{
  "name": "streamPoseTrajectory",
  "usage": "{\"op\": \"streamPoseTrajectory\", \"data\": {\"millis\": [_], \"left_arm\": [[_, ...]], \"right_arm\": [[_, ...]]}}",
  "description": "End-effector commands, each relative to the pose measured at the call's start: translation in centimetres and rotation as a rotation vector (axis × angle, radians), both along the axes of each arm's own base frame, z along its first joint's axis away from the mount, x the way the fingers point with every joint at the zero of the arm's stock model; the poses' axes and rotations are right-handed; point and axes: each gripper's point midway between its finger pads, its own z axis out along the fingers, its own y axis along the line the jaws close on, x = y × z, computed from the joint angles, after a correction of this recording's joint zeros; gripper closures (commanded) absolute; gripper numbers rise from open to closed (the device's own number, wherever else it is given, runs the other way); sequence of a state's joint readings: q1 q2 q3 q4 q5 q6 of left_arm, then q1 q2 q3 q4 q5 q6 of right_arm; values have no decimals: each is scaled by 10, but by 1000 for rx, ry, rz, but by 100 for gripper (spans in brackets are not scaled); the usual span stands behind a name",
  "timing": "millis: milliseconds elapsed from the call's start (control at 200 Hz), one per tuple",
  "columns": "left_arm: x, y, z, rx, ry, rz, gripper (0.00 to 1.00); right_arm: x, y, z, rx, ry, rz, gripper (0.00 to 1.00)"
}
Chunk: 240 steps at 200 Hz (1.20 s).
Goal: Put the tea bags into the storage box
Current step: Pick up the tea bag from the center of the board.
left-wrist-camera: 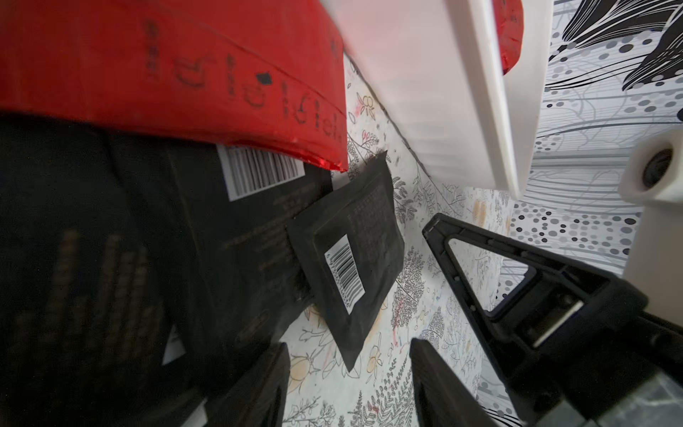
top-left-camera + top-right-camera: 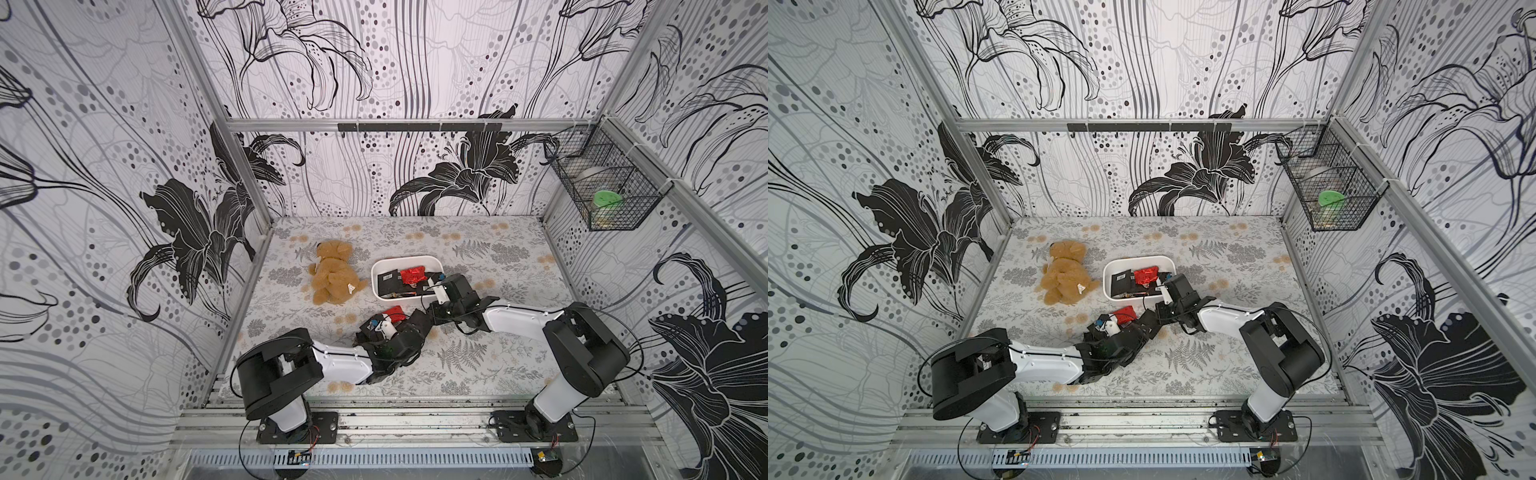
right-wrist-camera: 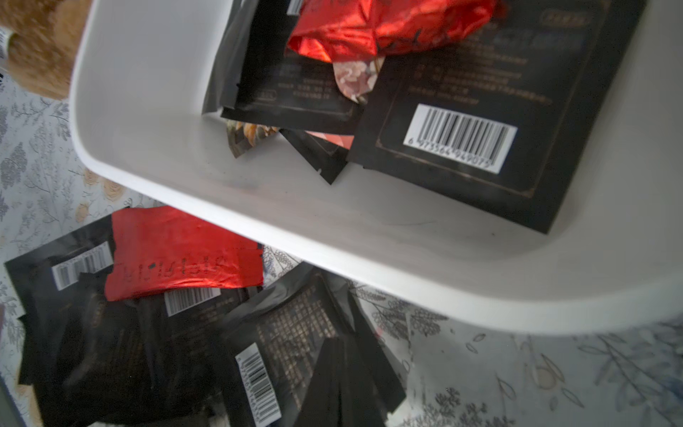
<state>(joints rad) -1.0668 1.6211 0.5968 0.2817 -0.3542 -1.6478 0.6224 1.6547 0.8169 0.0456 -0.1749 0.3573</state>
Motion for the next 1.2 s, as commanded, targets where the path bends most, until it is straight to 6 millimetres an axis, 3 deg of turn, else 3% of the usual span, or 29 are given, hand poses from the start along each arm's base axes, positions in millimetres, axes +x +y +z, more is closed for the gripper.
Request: {"op": "streamPoseTrajectory", "data": {"millis": [0,431,861,1106,1196], "left_arm": [[6,-7,0,-28,18,7,47],[4,-8,-16,-43,59,29,49],[17,-11,-32,-44,65,46,54],[21,-18,-43,-59,70,42,61],[23,-20,-41,-60,62,37,69]], "right_arm": [[-1,1,-13,-19,35,-6,96],[0,-6,-35,-91,95,-32,99],[-8,-3,-34,-81,104,-22,100],[-10,-3,-34,-75,107,-20,100],[-11,-2,-33,-72,105,-19,100]]}}
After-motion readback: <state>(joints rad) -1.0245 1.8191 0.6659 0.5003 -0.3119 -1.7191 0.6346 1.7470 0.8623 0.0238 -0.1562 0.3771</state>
